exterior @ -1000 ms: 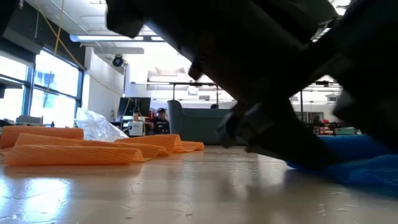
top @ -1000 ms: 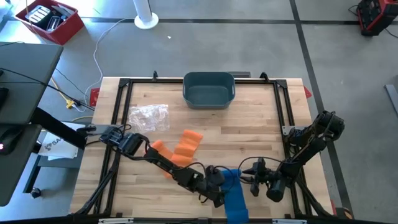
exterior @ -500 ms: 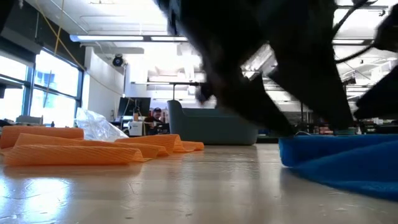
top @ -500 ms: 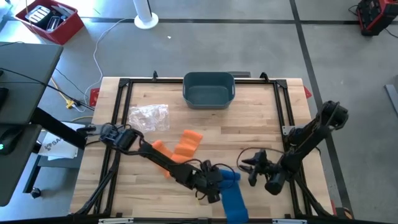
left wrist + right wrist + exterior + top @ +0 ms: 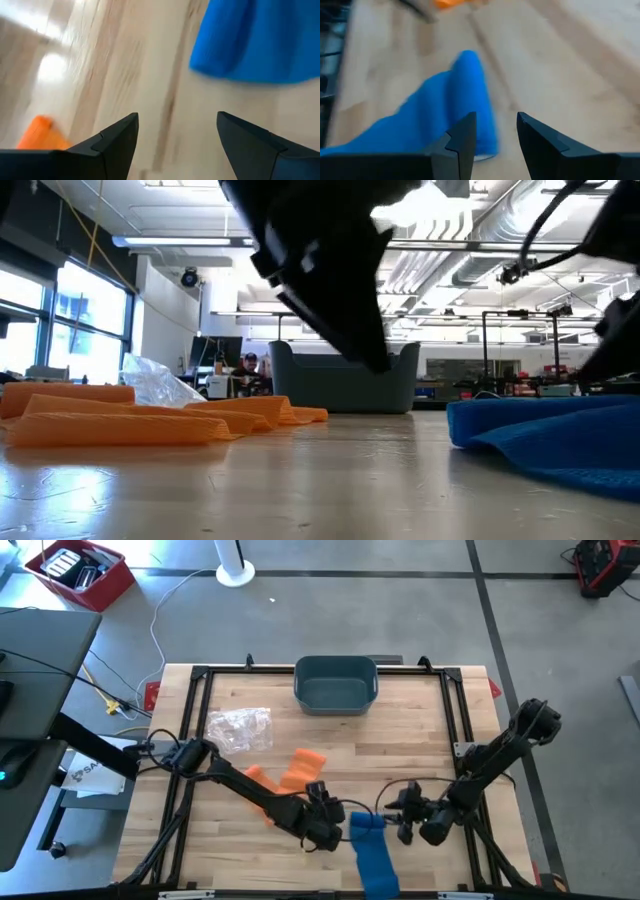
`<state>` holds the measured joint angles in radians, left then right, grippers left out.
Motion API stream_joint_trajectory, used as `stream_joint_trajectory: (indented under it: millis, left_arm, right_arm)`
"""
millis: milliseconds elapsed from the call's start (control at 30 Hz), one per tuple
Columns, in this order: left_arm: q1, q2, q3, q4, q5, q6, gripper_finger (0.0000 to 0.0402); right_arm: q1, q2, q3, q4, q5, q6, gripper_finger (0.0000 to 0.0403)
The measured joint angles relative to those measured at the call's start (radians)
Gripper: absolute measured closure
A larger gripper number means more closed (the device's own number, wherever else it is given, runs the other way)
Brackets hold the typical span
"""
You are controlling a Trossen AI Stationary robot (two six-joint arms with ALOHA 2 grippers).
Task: Roll bandage
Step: Roll the blue bandage
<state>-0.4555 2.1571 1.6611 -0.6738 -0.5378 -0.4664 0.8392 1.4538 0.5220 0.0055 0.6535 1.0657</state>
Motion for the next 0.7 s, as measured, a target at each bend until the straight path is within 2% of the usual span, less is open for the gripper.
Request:
stream_joint_trajectory:
  millis: [100,167,233,300,400,467,700]
  left_arm:
    - [0.012,-0.002,-0.003,-0.053,0.002,0.000,0.0138]
    - [0.018,-0.001,-0.037,-0.009,0.002,0.009,0.0138]
    - [0.019,0.002,-0.097,0.094,0.034,0.029,0.0138]
    - [0.026,0.002,-0.176,0.250,0.127,0.047,0.0138]
    - [0.054,-0.002,-0.279,0.506,0.228,0.054,0.0138]
    - [0.078,0.000,-0.316,0.605,0.262,0.052,0.0138]
    - [0.112,0.012,-0.400,0.864,0.245,0.018,0.0138]
  right_arm:
    - [0.049,0.023,0.000,0.012,-0.004,0.042,0.0269]
    - [0.074,0.029,0.000,0.005,-0.008,0.090,0.0269]
    - [0.095,0.042,0.000,0.010,-0.016,0.145,0.0269]
    - [0.111,0.061,0.000,0.020,-0.019,0.192,0.0269]
    - [0.125,0.100,0.000,0.057,-0.007,0.213,0.0269]
    - [0.118,0.131,0.000,0.080,0.002,0.213,0.0269]
    - [0.078,0.216,0.000,0.173,0.008,0.213,0.0269]
